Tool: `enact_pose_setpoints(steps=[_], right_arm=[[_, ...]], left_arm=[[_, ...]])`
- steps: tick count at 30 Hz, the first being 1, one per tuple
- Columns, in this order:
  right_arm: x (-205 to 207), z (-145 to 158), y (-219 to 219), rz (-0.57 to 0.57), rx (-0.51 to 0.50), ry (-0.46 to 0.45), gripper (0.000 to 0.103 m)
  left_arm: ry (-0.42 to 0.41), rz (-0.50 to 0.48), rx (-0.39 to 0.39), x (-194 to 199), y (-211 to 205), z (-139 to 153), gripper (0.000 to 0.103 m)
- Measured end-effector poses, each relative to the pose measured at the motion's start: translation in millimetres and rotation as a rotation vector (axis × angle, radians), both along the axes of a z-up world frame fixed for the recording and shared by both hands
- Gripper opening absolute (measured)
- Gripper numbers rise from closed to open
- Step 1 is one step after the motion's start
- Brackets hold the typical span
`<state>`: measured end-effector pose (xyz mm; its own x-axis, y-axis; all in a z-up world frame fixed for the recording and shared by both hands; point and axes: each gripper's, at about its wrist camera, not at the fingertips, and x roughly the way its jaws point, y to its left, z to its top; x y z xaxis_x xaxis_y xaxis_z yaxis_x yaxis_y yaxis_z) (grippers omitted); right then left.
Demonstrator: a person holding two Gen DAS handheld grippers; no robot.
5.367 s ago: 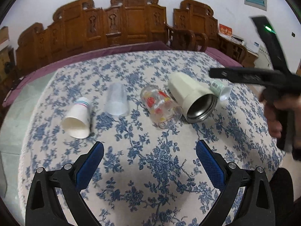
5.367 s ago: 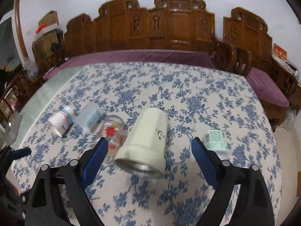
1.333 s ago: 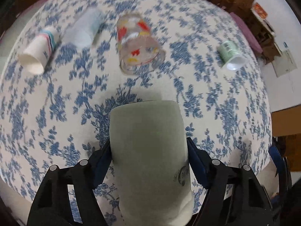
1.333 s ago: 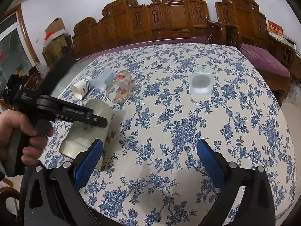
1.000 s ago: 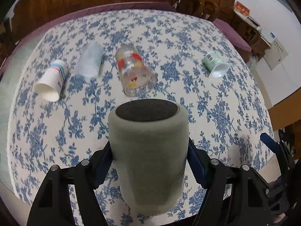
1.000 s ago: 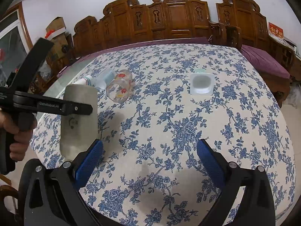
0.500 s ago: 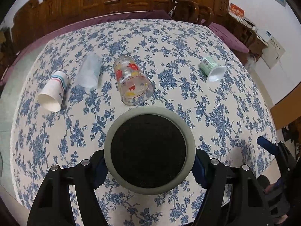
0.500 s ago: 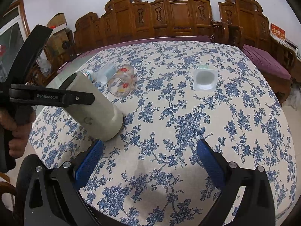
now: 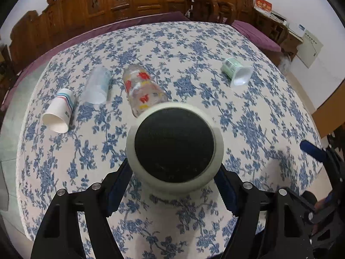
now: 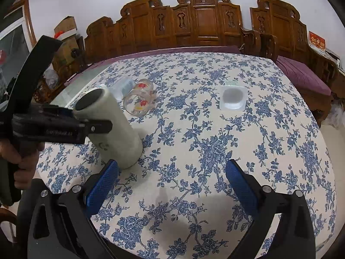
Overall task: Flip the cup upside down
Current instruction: 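Rotate the tumbler with the left tool and set it upright, open end up, then open the left tool and withdraw it from the tumbler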
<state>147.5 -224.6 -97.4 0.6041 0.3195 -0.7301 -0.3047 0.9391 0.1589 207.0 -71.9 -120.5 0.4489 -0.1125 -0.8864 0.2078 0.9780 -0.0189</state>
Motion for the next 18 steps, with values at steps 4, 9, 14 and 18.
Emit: enact_pose_setpoints(steps=[4, 9, 14, 18], right_arm=[[-1.7, 4.0, 2.2, 0.003, -0.003, -0.01, 0.1], [-6.0, 12.5, 7.1, 0.002, -0.005, -0.03, 0.1], [-12.1, 22.4, 16.4, -0.003, 0.0, -0.048, 0.1], [-18.8, 31.3, 22.6, -0.014, 0.009, -0.059, 0.1]], left_arm=[[-0.019, 0.001, 0.004, -10.4, 2.2, 3.0, 0.071], [-0.046, 0.022, -0.013, -26.4, 13.4, 10.1, 0.084], [-0.058, 0.038, -0.051, -40.2, 28.0, 15.6, 0.093], [-0.068, 0.052, -0.062, -53.8, 37.5, 20.0, 0.093]])
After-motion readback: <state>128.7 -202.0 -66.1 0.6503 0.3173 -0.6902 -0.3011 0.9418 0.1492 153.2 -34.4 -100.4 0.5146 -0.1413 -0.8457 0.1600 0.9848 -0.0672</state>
